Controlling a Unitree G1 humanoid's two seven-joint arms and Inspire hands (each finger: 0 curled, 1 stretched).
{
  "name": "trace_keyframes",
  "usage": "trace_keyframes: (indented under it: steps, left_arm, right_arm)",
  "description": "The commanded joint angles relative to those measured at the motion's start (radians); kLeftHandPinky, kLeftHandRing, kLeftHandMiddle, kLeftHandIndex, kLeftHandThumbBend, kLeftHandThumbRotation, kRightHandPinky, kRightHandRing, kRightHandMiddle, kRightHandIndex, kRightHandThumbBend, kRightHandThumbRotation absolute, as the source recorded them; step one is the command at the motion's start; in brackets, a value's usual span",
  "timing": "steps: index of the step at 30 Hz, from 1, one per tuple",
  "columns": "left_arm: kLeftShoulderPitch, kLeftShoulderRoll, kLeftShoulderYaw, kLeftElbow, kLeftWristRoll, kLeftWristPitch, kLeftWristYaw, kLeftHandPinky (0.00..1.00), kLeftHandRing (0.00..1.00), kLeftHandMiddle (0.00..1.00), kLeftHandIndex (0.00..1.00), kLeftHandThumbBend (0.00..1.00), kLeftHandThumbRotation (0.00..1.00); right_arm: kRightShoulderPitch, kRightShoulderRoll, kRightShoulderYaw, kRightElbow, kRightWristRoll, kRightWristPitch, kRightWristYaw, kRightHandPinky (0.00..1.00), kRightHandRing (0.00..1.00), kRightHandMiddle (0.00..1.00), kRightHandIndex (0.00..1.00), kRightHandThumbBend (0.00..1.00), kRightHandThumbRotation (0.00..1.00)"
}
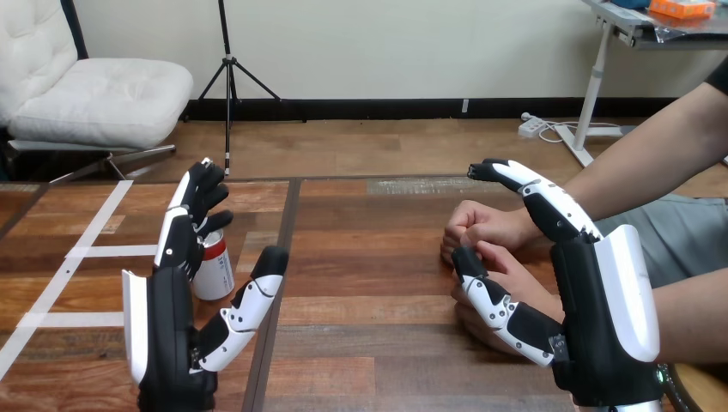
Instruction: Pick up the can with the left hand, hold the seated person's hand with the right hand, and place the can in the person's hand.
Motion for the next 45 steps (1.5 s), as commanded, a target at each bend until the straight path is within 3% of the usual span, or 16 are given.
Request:
trace_keyframes:
  steps: [1, 12, 17, 24, 45]
  left_arm:
    - [-0.072, 0.016, 0.021, 0.001, 0.039, -0.023, 0.034, 0.79, 0.86, 0.88, 0.89, 0.6, 0.58]
    - [-0.089, 0.03, 0.041, 0.006, 0.099, 0.005, 0.096, 0.9, 0.92, 0.91, 0.91, 0.61, 0.62]
    - [-0.092, 0.036, 0.046, -0.001, 0.109, 0.049, 0.101, 0.93, 0.94, 0.93, 0.92, 0.63, 0.62]
    - [-0.104, 0.053, 0.045, 0.01, 0.105, 0.088, 0.104, 0.96, 0.96, 0.94, 0.93, 0.66, 0.62]
    - [-0.161, 0.104, 0.034, 0.081, 0.157, 0.133, 0.181, 1.0, 0.97, 0.98, 0.96, 0.71, 0.59]
  right_arm:
    - [-0.051, 0.004, -0.01, -0.006, 0.001, 0.008, 0.004, 0.87, 0.85, 0.83, 0.77, 0.36, 0.0]
    - [-0.049, 0.005, -0.009, -0.016, 0.002, 0.024, 0.015, 0.83, 0.86, 0.83, 0.77, 0.36, 0.0]
    - [-0.049, 0.004, -0.008, -0.017, -0.001, 0.026, 0.017, 0.83, 0.86, 0.83, 0.77, 0.36, 0.0]
    - [-0.046, 0.003, -0.009, -0.018, 0.001, 0.028, 0.021, 0.83, 0.86, 0.83, 0.77, 0.36, 0.0]
    - [-0.042, -0.007, -0.019, -0.016, 0.022, 0.017, 0.036, 0.82, 0.87, 0.84, 0.77, 0.37, 0.0]
